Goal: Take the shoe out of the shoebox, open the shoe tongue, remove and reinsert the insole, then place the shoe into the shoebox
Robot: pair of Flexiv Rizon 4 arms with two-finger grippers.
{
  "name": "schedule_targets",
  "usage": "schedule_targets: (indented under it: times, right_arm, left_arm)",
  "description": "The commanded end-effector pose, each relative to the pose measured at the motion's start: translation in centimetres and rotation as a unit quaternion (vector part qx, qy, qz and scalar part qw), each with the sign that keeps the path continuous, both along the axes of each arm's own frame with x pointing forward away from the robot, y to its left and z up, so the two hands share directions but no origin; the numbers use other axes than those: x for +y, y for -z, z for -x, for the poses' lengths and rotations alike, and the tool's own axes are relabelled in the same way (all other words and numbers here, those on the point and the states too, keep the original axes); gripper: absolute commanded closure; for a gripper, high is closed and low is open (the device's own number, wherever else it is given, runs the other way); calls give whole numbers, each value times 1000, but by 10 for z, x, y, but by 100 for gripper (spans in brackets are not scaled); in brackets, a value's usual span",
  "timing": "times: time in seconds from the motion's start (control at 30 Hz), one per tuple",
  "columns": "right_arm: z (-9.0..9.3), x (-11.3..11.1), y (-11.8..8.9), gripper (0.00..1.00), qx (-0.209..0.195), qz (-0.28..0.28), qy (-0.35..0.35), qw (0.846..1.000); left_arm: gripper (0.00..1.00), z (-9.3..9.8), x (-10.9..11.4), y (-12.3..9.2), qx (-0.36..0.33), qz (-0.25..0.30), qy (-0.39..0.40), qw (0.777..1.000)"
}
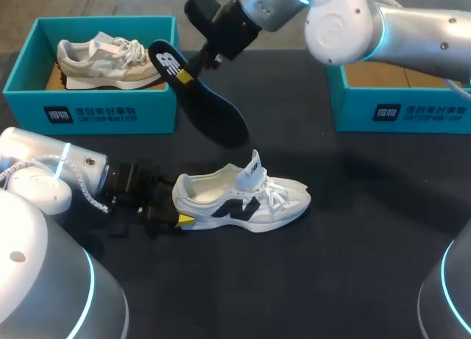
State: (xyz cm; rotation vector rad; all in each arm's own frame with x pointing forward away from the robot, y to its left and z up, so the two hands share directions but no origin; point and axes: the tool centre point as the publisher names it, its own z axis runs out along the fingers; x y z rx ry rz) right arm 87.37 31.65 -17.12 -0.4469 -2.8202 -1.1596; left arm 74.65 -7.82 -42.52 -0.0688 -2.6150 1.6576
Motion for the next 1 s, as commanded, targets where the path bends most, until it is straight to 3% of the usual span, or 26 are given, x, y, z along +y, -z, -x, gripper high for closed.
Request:
schedule_targets:
  times: [0.03, 1.0]
  right_arm:
    - [8, -14, -4, 100, -25, -12, 19, 999]
    - [8, -14, -4, 100, -25, -12, 19, 999]
  left_arm:
    - [100, -1, -1, 3, 0, -1, 0, 1000]
    - [100, -1, -1, 3, 0, -1, 0, 1000]
